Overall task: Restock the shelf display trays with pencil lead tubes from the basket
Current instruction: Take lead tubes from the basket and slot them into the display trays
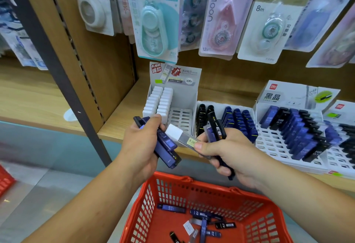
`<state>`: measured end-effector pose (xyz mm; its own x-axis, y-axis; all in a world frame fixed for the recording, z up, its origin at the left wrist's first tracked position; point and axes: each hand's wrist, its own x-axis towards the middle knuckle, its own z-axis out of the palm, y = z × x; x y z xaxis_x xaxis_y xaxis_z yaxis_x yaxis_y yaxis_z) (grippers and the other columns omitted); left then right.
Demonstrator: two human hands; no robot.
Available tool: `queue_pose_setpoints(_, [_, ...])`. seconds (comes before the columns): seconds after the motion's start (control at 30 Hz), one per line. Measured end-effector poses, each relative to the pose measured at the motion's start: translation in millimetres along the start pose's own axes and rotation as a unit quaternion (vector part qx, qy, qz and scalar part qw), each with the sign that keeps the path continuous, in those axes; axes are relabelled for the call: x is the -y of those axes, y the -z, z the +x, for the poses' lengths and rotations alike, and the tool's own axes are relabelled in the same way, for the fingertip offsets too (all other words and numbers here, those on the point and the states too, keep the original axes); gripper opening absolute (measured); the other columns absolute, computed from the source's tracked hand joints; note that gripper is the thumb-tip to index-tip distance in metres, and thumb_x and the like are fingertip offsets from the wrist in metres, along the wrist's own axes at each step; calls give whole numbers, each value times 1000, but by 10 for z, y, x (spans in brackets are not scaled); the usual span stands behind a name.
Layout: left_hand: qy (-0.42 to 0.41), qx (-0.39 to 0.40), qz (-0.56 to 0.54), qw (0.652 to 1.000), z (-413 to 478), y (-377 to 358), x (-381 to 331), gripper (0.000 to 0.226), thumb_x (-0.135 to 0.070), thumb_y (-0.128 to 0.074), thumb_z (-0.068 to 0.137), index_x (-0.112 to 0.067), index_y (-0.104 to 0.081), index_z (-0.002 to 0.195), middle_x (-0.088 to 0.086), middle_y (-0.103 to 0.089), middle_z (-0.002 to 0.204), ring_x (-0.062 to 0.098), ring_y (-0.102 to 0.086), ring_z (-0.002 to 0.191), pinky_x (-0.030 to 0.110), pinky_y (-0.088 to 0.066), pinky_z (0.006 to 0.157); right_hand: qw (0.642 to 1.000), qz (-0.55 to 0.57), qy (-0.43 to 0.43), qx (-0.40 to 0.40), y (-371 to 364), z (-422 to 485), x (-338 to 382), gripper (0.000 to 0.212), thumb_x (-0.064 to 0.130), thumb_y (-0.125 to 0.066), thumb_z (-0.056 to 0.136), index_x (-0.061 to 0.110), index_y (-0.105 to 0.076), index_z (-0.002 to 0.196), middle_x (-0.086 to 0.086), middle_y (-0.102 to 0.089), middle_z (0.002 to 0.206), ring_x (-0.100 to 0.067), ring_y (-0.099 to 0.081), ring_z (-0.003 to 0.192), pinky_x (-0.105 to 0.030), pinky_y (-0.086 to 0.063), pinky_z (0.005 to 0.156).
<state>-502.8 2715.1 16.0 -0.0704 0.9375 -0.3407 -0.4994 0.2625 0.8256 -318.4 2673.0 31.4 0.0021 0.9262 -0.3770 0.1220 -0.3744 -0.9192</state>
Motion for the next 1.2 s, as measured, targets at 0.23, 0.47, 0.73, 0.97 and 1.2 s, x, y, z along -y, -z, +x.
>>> queue_pose_setpoints(0.23, [75, -62, -73, 993, 109, 115, 29, 16, -18, -67, 101, -12, -55, 110, 1, -57, 66, 13, -54, 47, 26, -49, 45, 998, 56, -4, -21, -75, 19, -17, 8, 7, -72, 93, 7, -64, 93, -12, -57, 74, -13, -38, 49, -22, -22, 40])
queue_pose_setpoints(0.47, [52, 90, 71, 992, -89, 10, 86, 30, -32, -82, 86, -14, -59, 94, 3, -51, 69, 15, -45, 49, 26, -40, 45, 996, 68, 37, -50, -100, 34, -35, 28, 15, -82, 87, -1, -65, 104, -12, -57, 74, -14, -42, 50, -23, -29, 40])
queue_pose_setpoints(0.73, [63, 145, 88, 983, -130, 32, 34, 22, -28, -78, 87, -11, -68, 99, 6, -59, 65, 15, -51, 48, 26, -44, 48, 995, 1, 95, -36, -106, -13, 52, 25, 25, -78, 91, 7, -69, 106, 5, -49, 46, -11, -37, 37, -23, -27, 41])
queue_pose_setpoints(0.97, [130, 290, 101, 943, -276, 22, -38, 27, -30, -65, 95, -4, -64, 101, -2, -54, 53, 10, -43, 44, 22, -39, 46, 985, 83, 97, 113, 65, -17, 243, 32, 7, -66, 94, 11, -67, 125, -6, -66, 67, -10, -37, 41, -27, -18, 41])
queue_pose_setpoints(1.2, [85, 219, 160, 959, -195, 31, 9, 31, -30, -77, 90, -5, -70, 105, 3, -56, 63, 14, -48, 49, 25, -42, 49, 989, 105, 94, -34, 109, 128, 282, 17, 2, -76, 87, 7, -68, 101, 0, -54, 58, -12, -36, 44, -25, -22, 42])
